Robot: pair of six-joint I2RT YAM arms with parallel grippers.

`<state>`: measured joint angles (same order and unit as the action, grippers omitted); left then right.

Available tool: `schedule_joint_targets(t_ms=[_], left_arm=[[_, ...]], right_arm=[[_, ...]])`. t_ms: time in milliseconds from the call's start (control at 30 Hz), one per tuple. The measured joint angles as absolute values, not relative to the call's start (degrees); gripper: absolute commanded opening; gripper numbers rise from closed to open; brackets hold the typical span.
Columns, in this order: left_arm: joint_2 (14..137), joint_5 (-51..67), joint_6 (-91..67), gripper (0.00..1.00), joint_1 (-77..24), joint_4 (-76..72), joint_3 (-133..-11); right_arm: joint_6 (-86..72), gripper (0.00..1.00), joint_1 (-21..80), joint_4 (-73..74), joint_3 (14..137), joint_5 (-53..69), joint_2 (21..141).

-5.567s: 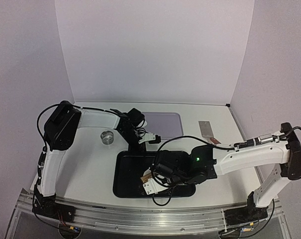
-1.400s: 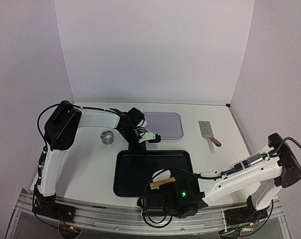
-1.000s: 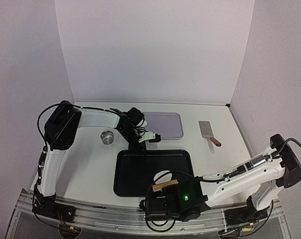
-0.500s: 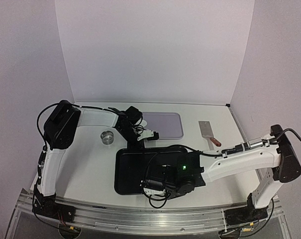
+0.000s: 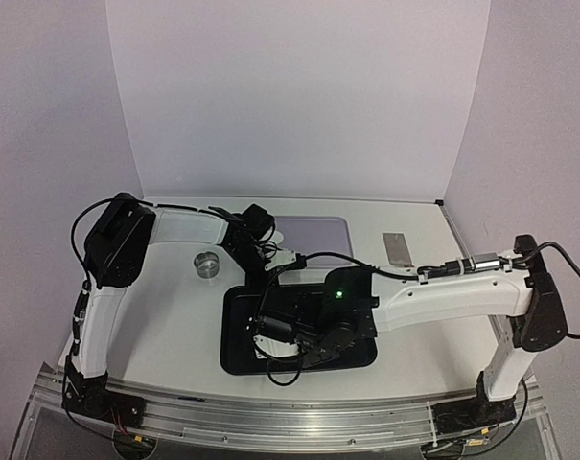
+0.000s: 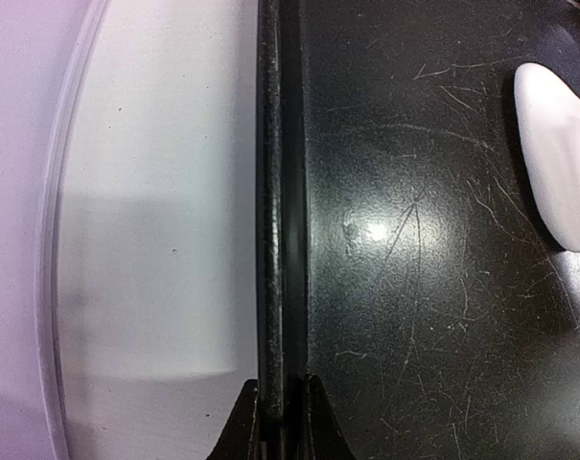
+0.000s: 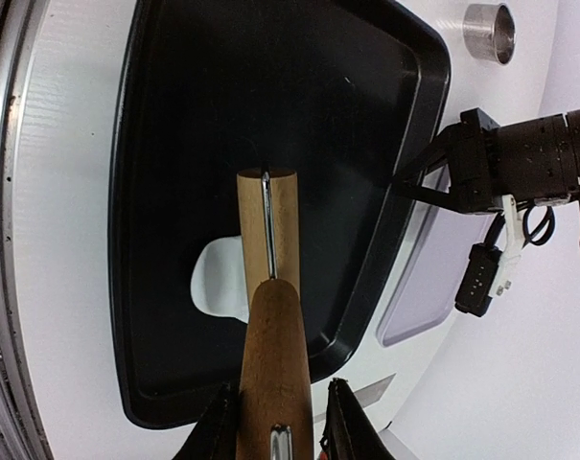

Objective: Roll out the dumpling wrappers from the dough

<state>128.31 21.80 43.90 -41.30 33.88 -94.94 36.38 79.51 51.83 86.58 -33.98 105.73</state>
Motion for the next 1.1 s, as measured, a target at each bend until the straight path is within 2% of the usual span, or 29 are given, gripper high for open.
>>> schedule_joint_targets(t_ms=[267,467,733,1100], left_arm=[[128.31,21.80,43.90,0.00,-41.30,33.87,-94.94],[128.31,21.81,43.88,0.00,-41.30,33.89,-94.94],[128.31,21.78,43.94,0.00,-41.36,33.91,-94.94],[128.31,21.80,44.01,0.00,-41.45,33.99,-94.94]], right_arm=[[37.53,0.00,76.41,51.62,87.01,-36.79,105.79],[36.20,0.00,73.02,48.54,81.26,-35.38,105.73],[29.09,0.00,73.85,43.38,75.44,-35.42,103.51],[13.55,0.00,78.05,45.12,75.42,-36.87,103.28]])
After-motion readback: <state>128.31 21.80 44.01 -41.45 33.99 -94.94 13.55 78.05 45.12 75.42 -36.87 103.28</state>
